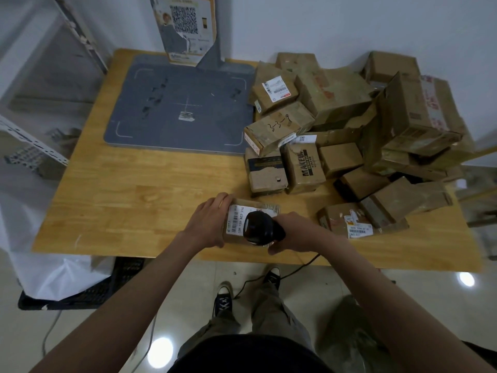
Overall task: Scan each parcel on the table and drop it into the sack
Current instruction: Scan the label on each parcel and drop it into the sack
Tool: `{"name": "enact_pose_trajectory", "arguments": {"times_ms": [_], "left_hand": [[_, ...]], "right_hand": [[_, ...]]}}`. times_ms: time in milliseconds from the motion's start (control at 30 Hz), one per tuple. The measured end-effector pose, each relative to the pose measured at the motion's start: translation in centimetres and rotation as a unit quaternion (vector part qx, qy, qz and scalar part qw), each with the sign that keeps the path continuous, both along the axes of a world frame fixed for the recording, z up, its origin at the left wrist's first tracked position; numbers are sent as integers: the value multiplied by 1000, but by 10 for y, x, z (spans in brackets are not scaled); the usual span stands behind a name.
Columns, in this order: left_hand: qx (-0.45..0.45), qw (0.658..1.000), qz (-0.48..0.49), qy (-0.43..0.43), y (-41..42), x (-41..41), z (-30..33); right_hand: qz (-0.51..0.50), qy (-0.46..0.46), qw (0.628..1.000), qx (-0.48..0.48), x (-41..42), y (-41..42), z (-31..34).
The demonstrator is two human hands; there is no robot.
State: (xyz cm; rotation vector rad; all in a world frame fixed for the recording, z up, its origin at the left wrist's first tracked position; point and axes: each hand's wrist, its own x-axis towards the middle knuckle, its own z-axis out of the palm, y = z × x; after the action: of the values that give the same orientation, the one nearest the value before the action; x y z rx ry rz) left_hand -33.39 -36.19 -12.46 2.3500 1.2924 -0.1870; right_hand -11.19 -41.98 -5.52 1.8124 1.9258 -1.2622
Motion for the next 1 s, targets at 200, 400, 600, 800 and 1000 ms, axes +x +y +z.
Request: {"name": "enact_pose_trajectory", "arguments": {"times_ms": [200,400,600,800,1000], "left_hand": [[-21,1000,14,10,4,-2,-8],[-69,995,64,-16,2,-3,-18],[-173,957,212,-95,-7,3,-17],[-190,951,179,-164,-18,14,1],[-195,967,32,-158,-29,59,29]], "right_hand": [[-56,18,998,12,2,5,-9],[-245,58,967,36,14,1,-43],[-401,187,897,-26,4,-21,-50],[-458,191,868,14,2,-53,-42],[-550,177,813,70,20,-122,-28]]}}
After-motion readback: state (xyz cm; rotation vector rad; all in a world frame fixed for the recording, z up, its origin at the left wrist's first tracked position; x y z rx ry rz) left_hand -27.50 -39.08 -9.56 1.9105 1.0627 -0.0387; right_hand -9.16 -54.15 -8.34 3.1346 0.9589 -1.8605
